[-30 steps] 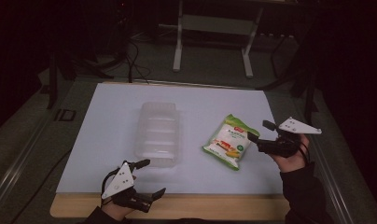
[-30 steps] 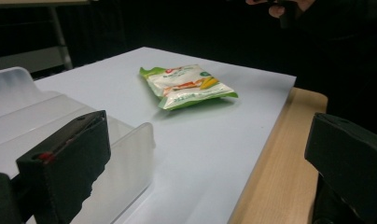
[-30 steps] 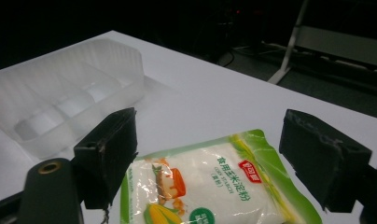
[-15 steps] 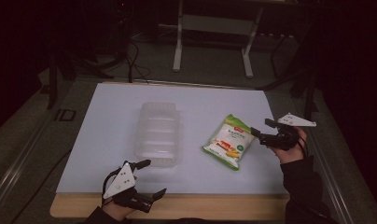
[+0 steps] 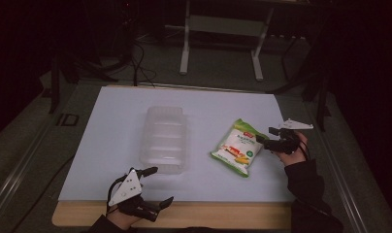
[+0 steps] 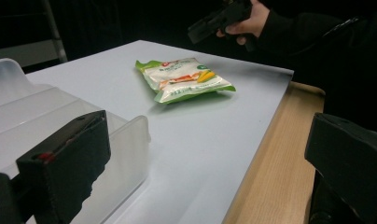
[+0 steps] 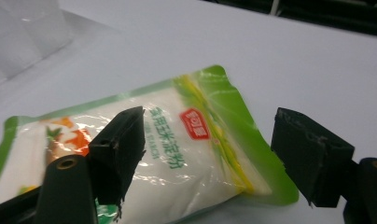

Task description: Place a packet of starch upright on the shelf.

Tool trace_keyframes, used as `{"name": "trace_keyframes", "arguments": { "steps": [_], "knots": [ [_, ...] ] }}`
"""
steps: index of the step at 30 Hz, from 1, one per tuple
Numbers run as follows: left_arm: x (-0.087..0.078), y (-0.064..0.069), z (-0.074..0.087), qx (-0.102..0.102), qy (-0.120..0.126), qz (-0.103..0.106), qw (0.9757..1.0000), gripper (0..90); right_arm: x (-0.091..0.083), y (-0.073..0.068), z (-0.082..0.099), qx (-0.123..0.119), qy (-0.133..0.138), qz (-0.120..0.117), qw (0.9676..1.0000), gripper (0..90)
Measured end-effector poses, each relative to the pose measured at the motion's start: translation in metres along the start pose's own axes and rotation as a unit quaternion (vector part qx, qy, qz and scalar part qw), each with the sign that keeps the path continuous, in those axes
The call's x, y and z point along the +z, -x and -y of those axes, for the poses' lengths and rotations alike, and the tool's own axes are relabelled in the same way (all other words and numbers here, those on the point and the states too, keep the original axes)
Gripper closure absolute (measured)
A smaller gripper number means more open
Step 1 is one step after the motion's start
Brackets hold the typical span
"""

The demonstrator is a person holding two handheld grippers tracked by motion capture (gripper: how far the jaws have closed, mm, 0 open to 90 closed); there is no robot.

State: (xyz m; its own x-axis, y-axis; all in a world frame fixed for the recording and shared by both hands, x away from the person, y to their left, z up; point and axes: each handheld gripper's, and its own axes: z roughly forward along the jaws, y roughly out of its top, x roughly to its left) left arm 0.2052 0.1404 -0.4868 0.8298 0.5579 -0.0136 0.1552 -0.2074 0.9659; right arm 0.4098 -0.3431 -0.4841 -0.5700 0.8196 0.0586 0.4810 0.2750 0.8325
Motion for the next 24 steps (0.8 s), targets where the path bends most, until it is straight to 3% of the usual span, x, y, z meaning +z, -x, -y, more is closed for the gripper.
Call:
{"name": "trace_keyframes", "arguments": {
  "steps": [12, 19, 23, 24],
  "knots": [
    [0.002, 0.001, 0.000, 0.001, -0.004, 0.001, 1.0000, 0.6, 0.028, 0.018, 0.025, 0.036, -0.050, 0.000, 0.9981, 25.5],
    [0.004, 0.003, 0.001, 0.003, -0.009, 0.002, 1.0000, 0.6, 0.037, 0.018, 0.028, 0.042, -0.079, 0.004, 0.9960, 25.8],
    [0.004, 0.003, 0.001, 0.004, -0.010, 0.004, 0.9999, 0.6, 0.039, 0.017, 0.031, 0.059, -0.080, 0.000, 0.9950, 28.9],
    [0.005, 0.003, 0.001, 0.004, -0.010, 0.005, 0.9999, 0.6, 0.038, 0.016, 0.031, 0.058, -0.080, 0.002, 0.9951, 36.3]
  ]
}}
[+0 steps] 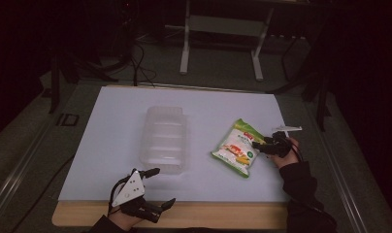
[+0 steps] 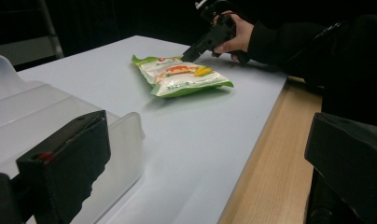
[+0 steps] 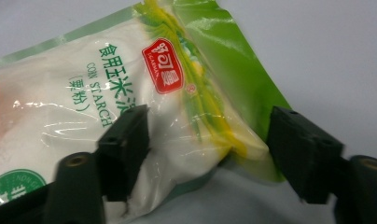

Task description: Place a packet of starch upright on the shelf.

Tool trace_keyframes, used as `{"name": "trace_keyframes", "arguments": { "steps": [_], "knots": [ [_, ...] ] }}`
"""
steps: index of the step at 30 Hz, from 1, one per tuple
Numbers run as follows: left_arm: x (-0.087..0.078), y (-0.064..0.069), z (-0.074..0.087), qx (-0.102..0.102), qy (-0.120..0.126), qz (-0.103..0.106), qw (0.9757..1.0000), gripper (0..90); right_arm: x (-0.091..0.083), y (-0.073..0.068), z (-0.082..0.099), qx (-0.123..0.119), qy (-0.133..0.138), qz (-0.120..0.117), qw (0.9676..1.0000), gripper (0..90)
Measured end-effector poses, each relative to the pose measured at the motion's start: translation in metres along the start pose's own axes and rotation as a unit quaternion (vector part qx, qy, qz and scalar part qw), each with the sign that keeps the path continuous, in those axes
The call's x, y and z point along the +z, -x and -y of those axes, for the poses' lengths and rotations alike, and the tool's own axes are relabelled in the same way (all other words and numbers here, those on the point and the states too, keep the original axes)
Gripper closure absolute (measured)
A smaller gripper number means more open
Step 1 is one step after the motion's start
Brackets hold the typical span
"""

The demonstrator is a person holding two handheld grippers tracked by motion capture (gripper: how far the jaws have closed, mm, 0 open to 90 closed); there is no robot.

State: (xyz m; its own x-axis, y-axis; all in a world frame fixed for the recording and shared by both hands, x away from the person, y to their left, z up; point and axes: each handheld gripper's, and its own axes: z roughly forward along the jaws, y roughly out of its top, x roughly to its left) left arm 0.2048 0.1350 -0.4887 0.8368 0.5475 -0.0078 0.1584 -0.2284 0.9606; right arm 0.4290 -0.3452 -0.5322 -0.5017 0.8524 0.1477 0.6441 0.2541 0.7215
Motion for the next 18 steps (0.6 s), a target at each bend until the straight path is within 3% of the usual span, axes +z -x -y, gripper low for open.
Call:
{"name": "trace_keyframes", "arguments": {
  "steps": [1, 4, 10, 18],
  "knots": [
    [0.000, 0.000, 0.000, 0.000, 0.000, -0.001, 1.0000, 0.6, 0.000, 0.000, 0.000, 0.000, 0.000, 0.000, 1.0000, 36.3],
    [0.000, -0.001, 0.000, -0.002, 0.000, 0.000, 1.0000, 0.6, -0.001, -0.006, -0.003, -0.002, -0.015, 0.008, 0.9999, 56.2],
    [0.001, -0.001, 0.000, -0.005, -0.002, 0.002, 1.0000, 0.6, 0.000, -0.012, -0.007, 0.000, -0.026, 0.020, 0.9995, 71.8],
    [0.000, -0.002, -0.001, -0.007, -0.001, -0.003, 1.0000, 0.6, -0.002, -0.017, -0.017, 0.003, -0.049, 0.034, 0.9982, 78.1]
  ]
}}
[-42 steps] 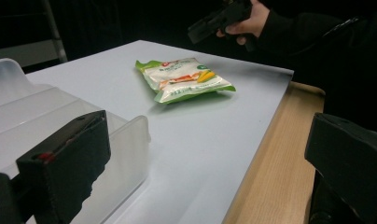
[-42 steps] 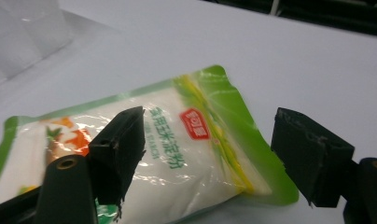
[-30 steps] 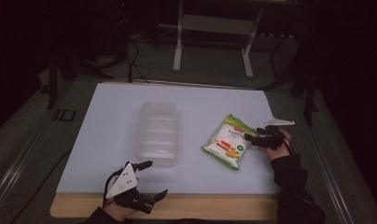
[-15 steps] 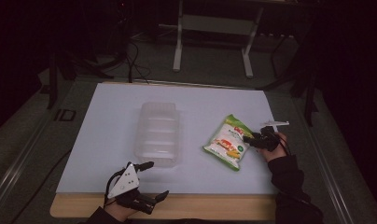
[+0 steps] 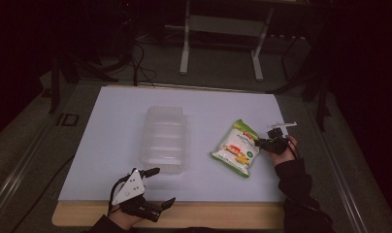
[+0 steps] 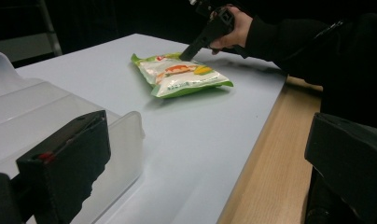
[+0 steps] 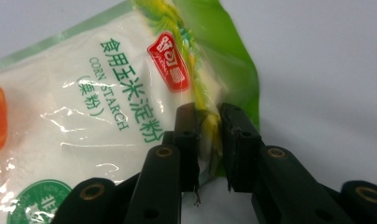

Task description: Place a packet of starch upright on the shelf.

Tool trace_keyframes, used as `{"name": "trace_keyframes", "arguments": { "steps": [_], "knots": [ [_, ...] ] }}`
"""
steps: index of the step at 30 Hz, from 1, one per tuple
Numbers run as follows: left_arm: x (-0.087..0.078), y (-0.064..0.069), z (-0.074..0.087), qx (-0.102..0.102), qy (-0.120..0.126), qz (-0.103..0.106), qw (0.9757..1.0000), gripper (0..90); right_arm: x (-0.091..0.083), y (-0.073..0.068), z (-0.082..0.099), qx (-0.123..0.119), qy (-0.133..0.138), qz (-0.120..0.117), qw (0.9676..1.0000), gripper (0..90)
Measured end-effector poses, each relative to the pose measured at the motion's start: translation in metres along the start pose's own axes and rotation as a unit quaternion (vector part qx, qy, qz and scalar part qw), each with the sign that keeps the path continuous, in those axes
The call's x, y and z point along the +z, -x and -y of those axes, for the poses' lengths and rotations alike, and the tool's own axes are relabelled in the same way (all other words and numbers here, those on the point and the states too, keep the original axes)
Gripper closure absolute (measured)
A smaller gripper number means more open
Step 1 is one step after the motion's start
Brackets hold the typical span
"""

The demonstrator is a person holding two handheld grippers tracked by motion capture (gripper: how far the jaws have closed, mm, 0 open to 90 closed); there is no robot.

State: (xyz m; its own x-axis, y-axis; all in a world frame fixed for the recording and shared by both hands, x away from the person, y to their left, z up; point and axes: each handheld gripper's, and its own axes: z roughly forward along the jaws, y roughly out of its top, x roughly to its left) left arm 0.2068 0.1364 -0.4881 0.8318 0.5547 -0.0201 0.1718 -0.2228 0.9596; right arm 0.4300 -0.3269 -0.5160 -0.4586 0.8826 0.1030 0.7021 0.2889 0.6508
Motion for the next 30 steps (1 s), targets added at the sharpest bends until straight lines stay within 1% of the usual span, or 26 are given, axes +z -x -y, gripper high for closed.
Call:
{"name": "trace_keyframes", "arguments": {
  "steps": [1, 3, 4, 5, 6, 7, 8, 10, 11, 14, 16, 19, 20, 22, 24, 26, 28, 29, 30],
  "knots": [
    [0.000, -0.001, 0.000, -0.003, 0.001, 0.002, 1.0000, 0.7, -0.001, -0.001, -0.001, -0.006, -0.001, 0.004, 1.0000, 78.4],
    [0.000, -0.001, 0.000, -0.006, 0.000, 0.001, 1.0000, 0.7, -0.003, -0.002, -0.004, -0.005, 0.001, 0.003, 1.0000, 79.1],
    [0.000, -0.002, 0.000, -0.007, 0.000, 0.003, 1.0000, 0.7, -0.005, -0.002, -0.005, -0.009, 0.003, 0.002, 1.0000, 79.3],
    [0.000, -0.002, 0.000, -0.008, -0.001, 0.005, 1.0000, 0.6, -0.007, -0.003, -0.006, -0.008, 0.009, 0.002, 0.9999, 79.5],
    [0.000, -0.002, 0.000, -0.008, -0.002, 0.004, 1.0000, 0.7, -0.009, -0.004, -0.007, -0.013, 0.011, 0.003, 0.9999, 79.6],
    [0.000, -0.002, 0.000, -0.008, -0.003, 0.006, 0.9999, 0.7, -0.011, -0.004, -0.008, -0.011, 0.017, 0.001, 0.9998, 79.8],
    [0.001, -0.002, 0.000, -0.008, -0.004, 0.006, 0.9999, 0.7, -0.013, -0.005, -0.009, -0.011, 0.018, 0.001, 0.9998, 79.8],
    [0.001, -0.002, 0.000, -0.006, -0.004, 0.005, 1.0000, 0.6, -0.016, -0.007, -0.011, -0.018, 0.021, 0.002, 0.9996, 80.0],
    [0.001, -0.001, 0.000, -0.006, -0.004, 0.003, 1.0000, 0.7, -0.019, -0.009, -0.012, -0.021, 0.025, 0.003, 0.9995, 80.1],
    [0.001, -0.003, 0.000, -0.011, -0.003, 0.003, 0.9999, 0.7, -0.028, -0.012, -0.016, -0.024, 0.042, -0.004, 0.9988, 80.3],
    [0.001, -0.003, 0.000, -0.013, -0.003, 0.004, 0.9999, 0.7, -0.033, -0.015, -0.019, -0.035, 0.049, -0.006, 0.9982, 80.3],
    [0.000, -0.004, 0.000, -0.018, -0.002, 0.006, 0.9998, 0.7, -0.040, -0.021, -0.024, -0.041, 0.060, -0.009, 0.9973, 80.4],
    [0.000, -0.005, 0.000, -0.018, 0.000, 0.005, 0.9998, 0.7, -0.043, -0.023, -0.025, -0.049, 0.063, -0.009, 0.9968, 80.5],
    [0.000, -0.005, -0.001, -0.021, 0.003, 0.009, 0.9997, 0.7, -0.047, -0.028, -0.028, -0.058, 0.069, -0.006, 0.9959, 80.6],
    [0.000, -0.005, -0.001, -0.022, 0.001, 0.016, 0.9996, 0.7, -0.052, -0.034, -0.031, -0.068, 0.079, -0.005, 0.9945, 80.7],
    [0.001, -0.005, -0.002, -0.019, -0.005, 0.017, 0.9997, 0.6, -0.059, -0.040, -0.033, -0.076, 0.087, -0.010, 0.9933, 80.7],
    [0.002, -0.005, -0.003, -0.019, -0.006, 0.019, 0.9996, 0.7, -0.066, -0.048, -0.035, -0.089, 0.094, -0.014, 0.9915, 80.8],
    [0.002, -0.005, -0.004, -0.020, -0.005, 0.022, 0.9995, 0.7, -0.069, -0.050, -0.036, -0.089, 0.100, -0.019, 0.9909, 80.8],
    [0.002, -0.005, -0.005, -0.020, -0.005, 0.023, 0.9995, 0.7, -0.073, -0.055, -0.036, -0.096, 0.110, -0.025, 0.9889, 80.8]
  ]
}}
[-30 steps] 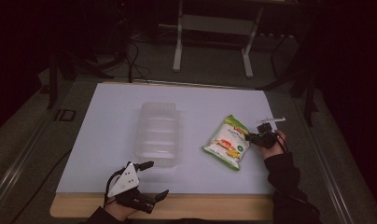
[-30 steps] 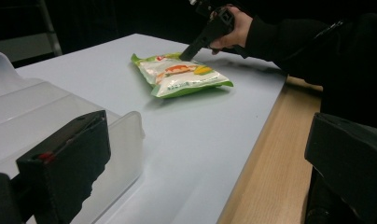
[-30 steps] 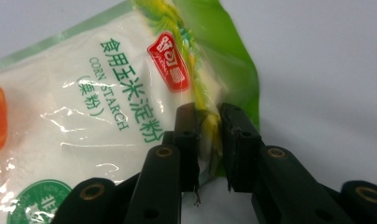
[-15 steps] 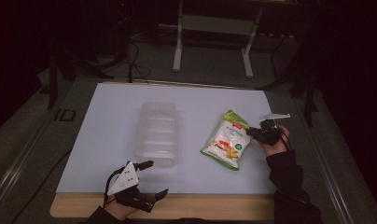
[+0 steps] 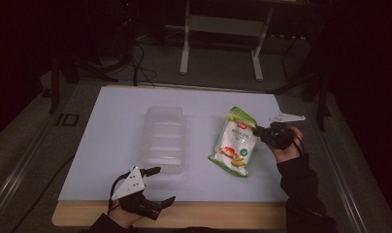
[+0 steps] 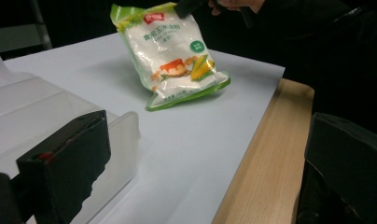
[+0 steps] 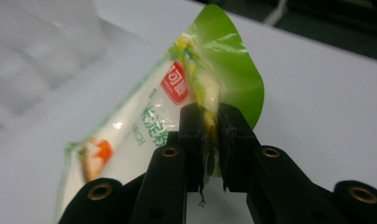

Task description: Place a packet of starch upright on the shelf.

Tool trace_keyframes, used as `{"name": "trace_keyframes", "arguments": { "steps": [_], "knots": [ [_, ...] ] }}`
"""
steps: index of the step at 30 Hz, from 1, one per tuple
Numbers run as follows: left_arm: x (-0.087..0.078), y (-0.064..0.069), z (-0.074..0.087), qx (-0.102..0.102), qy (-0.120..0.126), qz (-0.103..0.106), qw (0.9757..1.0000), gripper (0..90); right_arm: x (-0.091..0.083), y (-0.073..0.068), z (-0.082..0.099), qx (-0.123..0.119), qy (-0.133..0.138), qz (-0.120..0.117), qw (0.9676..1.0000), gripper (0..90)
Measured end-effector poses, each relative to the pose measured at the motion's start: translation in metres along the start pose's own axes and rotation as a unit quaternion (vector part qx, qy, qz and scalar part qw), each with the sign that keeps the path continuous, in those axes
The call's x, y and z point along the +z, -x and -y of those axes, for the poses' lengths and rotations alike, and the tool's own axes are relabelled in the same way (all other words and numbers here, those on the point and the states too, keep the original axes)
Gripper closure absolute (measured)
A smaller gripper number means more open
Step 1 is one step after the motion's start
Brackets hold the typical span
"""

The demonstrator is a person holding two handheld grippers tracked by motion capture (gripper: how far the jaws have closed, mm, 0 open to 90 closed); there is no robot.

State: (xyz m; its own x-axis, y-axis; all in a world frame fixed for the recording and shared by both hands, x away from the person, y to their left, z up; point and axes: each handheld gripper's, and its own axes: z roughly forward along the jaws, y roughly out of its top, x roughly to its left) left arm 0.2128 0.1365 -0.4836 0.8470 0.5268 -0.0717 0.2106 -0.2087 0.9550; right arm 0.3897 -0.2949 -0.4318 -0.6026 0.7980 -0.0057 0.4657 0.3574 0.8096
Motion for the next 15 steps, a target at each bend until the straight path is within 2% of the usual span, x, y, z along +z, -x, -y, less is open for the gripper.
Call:
{"name": "trace_keyframes", "arguments": {
  "steps": [7, 10, 15],
  "knots": [
    [0.002, 0.000, -0.007, 0.000, -0.001, 0.006, 1.0000, 0.7, -0.022, -0.028, -0.008, -0.039, 0.029, -0.026, 0.9985, 80.8],
    [0.003, 0.000, -0.011, 0.001, -0.001, 0.006, 1.0000, 0.7, -0.029, -0.039, -0.009, -0.057, 0.037, -0.040, 0.9969, 80.8],
    [0.005, -0.001, -0.018, 0.001, -0.001, 0.011, 0.9999, 0.7, -0.038, -0.059, -0.007, -0.073, 0.043, -0.069, 0.9940, 80.8]
  ]
}}
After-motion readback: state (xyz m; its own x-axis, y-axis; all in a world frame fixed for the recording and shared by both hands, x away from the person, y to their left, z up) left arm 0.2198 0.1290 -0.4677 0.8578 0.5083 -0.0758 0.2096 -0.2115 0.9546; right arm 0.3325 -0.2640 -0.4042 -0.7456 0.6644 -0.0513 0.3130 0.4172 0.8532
